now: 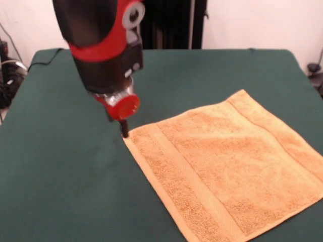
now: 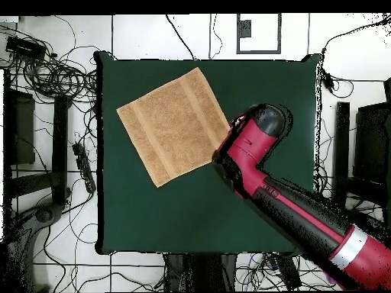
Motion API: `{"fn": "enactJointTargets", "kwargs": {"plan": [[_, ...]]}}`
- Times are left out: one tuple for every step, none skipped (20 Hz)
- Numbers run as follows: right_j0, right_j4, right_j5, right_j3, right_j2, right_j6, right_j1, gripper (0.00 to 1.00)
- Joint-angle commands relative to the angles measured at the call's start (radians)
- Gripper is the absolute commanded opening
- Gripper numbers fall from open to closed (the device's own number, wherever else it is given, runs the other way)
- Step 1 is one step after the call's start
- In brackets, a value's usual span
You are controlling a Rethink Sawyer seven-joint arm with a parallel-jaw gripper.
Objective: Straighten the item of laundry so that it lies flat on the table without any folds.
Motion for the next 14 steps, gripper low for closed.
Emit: {"fn": "enactJointTargets", "kwargs": {"plan": [[0.115,0.016,-0.099,-0.017,-0.014,-0.344,-0.111,1.00],[0.124,0.005,-0.101,-0.026,-0.020,-0.342,-0.101,1.00],[0.132,-0.008,-0.096,-0.030,-0.029,-0.335,-0.091,1.00],[0.140,-0.021,-0.092,-0.034,-0.037,-0.329,-0.081,1.00],[0.148,-0.040,-0.078,-0.031,-0.048,-0.322,-0.073,1.00],[0.156,-0.059,-0.065,-0.028,-0.059,-0.314,-0.066,1.00],[0.164,-0.082,-0.049,-0.025,-0.069,-0.317,-0.061,1.00],[0.172,-0.104,-0.034,-0.021,-0.080,-0.320,-0.056,1.00],[0.178,-0.121,-0.025,-0.021,-0.085,-0.346,-0.051,1.00],[0.184,-0.147,-0.011,-0.019,-0.095,-0.360,-0.047,1.00],[0.185,-0.157,0.002,-0.016,-0.098,-0.369,-0.040,1.00],[0.187,-0.168,0.015,-0.013,-0.102,-0.378,-0.034,1.00],[0.189,-0.179,0.028,-0.010,-0.105,-0.387,-0.027,1.00],[0.190,-0.181,0.033,-0.018,-0.107,-0.397,-0.014,1.00]]}}
